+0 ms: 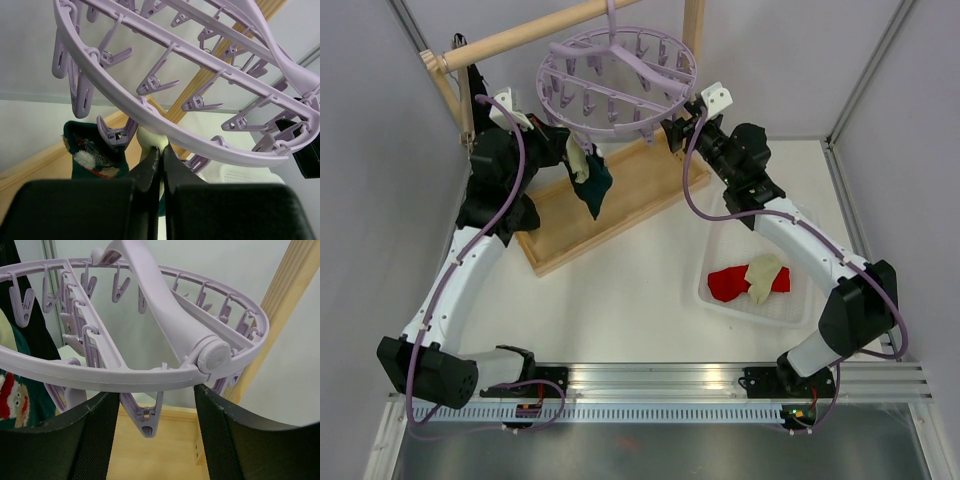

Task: Clip the socks to the hanger
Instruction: Open the clamp at the hanger.

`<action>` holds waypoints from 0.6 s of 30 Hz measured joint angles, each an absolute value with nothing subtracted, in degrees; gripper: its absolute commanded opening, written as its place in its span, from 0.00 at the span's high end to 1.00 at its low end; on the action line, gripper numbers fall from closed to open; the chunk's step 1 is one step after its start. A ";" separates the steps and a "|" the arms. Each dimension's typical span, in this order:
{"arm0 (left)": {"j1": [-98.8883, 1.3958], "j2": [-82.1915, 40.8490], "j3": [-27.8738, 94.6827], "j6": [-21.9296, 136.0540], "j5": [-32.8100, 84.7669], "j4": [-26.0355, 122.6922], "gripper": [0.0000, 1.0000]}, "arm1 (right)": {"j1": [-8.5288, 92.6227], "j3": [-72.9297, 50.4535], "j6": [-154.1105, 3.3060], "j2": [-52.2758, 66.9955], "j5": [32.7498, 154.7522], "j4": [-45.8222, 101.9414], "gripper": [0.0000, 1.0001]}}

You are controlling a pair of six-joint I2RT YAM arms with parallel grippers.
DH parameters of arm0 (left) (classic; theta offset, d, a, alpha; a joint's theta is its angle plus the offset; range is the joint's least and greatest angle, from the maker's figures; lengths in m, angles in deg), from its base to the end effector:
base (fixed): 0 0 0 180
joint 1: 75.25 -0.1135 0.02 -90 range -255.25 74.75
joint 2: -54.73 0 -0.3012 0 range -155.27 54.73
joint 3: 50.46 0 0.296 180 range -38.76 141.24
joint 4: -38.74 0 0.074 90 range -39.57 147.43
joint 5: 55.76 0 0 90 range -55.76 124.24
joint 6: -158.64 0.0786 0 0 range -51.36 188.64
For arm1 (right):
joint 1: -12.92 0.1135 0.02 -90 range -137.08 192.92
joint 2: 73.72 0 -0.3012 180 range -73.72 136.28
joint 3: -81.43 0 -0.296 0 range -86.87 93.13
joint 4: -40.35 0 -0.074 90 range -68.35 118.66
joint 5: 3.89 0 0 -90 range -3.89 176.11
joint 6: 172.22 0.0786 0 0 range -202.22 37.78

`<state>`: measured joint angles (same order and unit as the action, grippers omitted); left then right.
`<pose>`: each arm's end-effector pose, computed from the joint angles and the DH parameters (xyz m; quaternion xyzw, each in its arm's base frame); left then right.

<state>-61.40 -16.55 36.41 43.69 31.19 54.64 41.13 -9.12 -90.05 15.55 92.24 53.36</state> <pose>0.3494 -0.0905 0.4775 -0.0499 0.7073 -0.2520 0.6586 0.4017 0.2250 0.4503 -0.2317 0.5769 0.1711 0.7643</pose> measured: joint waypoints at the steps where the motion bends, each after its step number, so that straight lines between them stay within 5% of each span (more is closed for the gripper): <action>1: -61.40 -16.51 36.41 43.69 31.13 54.62 0.98 | 41.19 -8.72 -90.07 15.86 92.15 53.32 0.34; 9: -61.40 -16.44 36.41 43.69 31.02 54.64 0.98 | 41.59 -7.37 -90.23 17.11 91.74 52.51 0.37; 18: -61.42 -16.44 36.41 43.69 30.82 54.64 0.98 | 42.18 -6.65 -90.88 17.13 90.23 50.83 0.60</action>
<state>-61.42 -16.44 36.41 43.69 30.82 54.64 42.18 -6.65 -90.88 17.13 90.23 50.83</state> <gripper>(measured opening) 0.030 0.453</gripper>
